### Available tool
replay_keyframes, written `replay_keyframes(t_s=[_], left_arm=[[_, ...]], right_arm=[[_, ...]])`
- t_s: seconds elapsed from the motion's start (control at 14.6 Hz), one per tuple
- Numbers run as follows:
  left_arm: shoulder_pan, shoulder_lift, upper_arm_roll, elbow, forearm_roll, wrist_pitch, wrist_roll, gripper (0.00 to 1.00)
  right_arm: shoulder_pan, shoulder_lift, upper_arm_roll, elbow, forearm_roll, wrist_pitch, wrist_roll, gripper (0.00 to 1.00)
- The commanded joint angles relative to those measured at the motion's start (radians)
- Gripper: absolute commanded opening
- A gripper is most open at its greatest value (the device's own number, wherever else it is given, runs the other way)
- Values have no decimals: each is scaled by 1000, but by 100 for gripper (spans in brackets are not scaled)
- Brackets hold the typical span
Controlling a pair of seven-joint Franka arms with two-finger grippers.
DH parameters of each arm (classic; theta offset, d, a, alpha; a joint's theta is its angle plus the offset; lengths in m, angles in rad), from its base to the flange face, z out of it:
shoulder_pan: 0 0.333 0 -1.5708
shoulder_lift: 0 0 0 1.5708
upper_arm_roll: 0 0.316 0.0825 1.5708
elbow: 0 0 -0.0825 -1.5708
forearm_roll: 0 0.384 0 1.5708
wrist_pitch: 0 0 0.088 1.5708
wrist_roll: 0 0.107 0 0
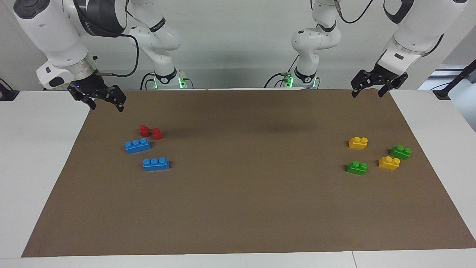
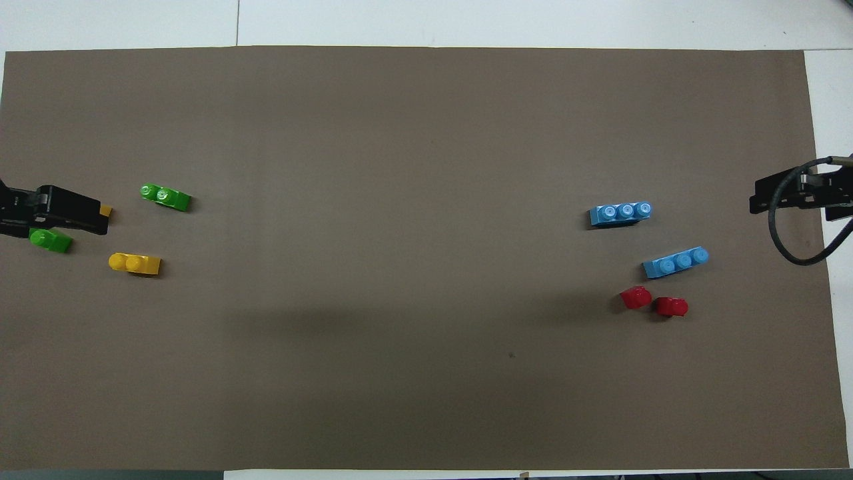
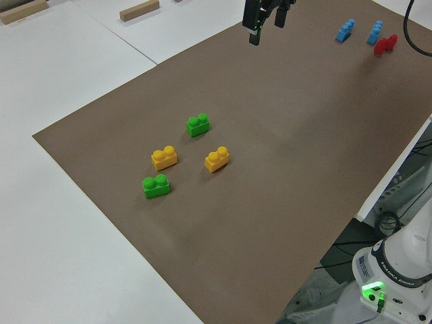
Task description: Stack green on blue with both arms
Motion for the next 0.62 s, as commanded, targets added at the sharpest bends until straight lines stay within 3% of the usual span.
replay_keyframes(t_s=[0.0, 0.21, 0.55], left_arm=[[-2, -42, 6, -45, -6, -1, 4, 100], [4, -62, 6, -88, -6, 15, 5, 100], [12, -121, 9, -254, -6, 150, -15, 100]], right_arm=[[-5, 1, 5, -3, -6, 16, -12, 100], [-5, 1, 5, -3, -6, 16, -12, 100], [-9, 1, 5, -3, -6, 16, -13, 100]])
